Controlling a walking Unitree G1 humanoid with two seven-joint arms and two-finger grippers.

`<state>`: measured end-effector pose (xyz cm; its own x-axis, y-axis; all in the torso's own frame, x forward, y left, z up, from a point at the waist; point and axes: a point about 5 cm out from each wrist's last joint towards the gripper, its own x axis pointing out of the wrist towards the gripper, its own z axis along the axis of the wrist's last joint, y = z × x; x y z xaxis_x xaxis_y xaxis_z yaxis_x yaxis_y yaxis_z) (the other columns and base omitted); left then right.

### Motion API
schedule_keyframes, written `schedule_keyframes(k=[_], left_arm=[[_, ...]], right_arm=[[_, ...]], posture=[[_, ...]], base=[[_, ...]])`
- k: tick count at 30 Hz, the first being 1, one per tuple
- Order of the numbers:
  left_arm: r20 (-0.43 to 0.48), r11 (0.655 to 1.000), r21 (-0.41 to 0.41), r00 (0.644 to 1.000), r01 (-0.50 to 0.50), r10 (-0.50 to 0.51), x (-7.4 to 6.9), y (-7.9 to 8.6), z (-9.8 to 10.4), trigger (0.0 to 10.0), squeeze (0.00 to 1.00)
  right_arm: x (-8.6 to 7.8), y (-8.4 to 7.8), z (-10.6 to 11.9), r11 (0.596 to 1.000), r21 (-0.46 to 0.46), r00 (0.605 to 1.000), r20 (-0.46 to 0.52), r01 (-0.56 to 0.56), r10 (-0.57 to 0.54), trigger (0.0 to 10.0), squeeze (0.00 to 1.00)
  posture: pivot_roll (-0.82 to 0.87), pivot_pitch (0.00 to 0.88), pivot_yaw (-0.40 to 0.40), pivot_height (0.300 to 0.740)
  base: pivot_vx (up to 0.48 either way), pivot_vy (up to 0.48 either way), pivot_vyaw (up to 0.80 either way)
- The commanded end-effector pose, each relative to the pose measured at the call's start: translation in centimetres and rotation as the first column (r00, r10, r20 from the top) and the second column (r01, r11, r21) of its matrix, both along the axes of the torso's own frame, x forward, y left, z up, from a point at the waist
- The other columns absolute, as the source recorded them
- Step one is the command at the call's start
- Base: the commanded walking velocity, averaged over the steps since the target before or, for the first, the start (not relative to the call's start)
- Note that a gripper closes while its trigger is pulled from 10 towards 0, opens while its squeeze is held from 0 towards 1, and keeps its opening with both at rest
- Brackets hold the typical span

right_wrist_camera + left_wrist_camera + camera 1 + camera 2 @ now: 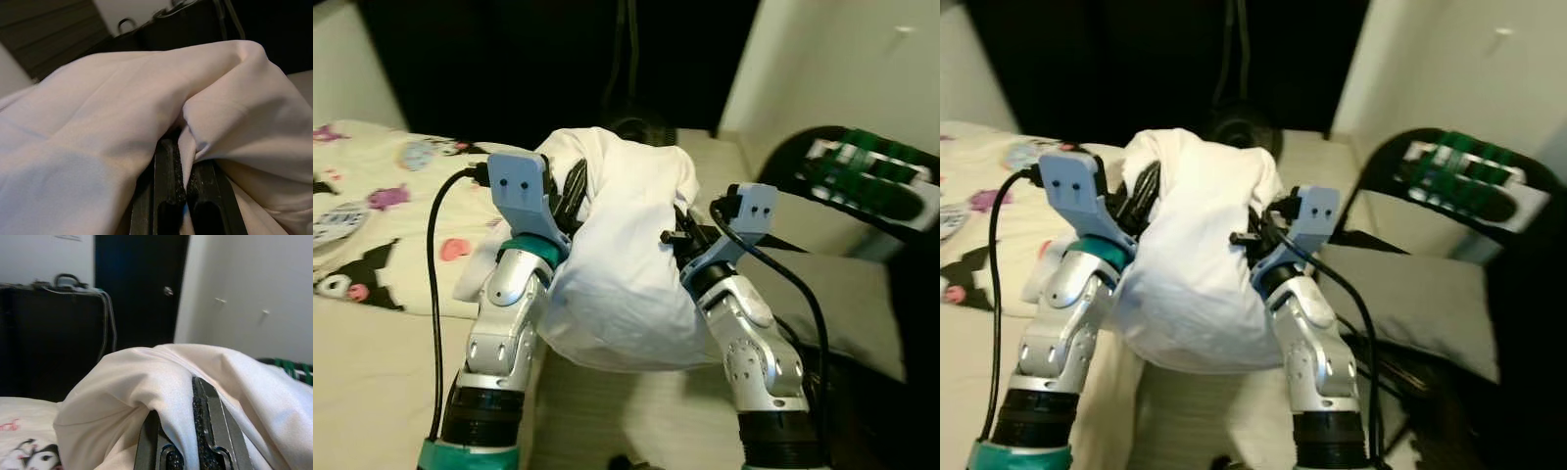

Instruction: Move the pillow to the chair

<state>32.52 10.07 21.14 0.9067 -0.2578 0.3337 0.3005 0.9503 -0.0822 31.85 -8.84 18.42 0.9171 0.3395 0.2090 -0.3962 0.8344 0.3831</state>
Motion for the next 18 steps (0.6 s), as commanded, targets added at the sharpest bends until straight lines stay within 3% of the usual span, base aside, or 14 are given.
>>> schedule_keyframes(k=[1,18], left_arm=[[0.013,0.996,0.016,0.996,0.092,-0.092,-0.36,-2.2,0.15,10.0,0.0],[-0.003,0.985,-0.061,0.986,0.164,-0.164,-0.24,-3.19,0.04,10.0,0.0]], right_arm=[[-0.38,1.72,1.93,0.997,-0.008,0.993,0.089,-0.079,0.079,10.0,0.0],[-0.72,1.04,2.6,0.999,-0.04,0.991,0.131,-0.022,0.027,10.0,0.0]], posture=[[0.04,0.004,0.04,0.74],[0.0,0.0,0.074,0.74]], base=[[0.0,0.0,-0.8],[0.0,0.0,-0.8]])
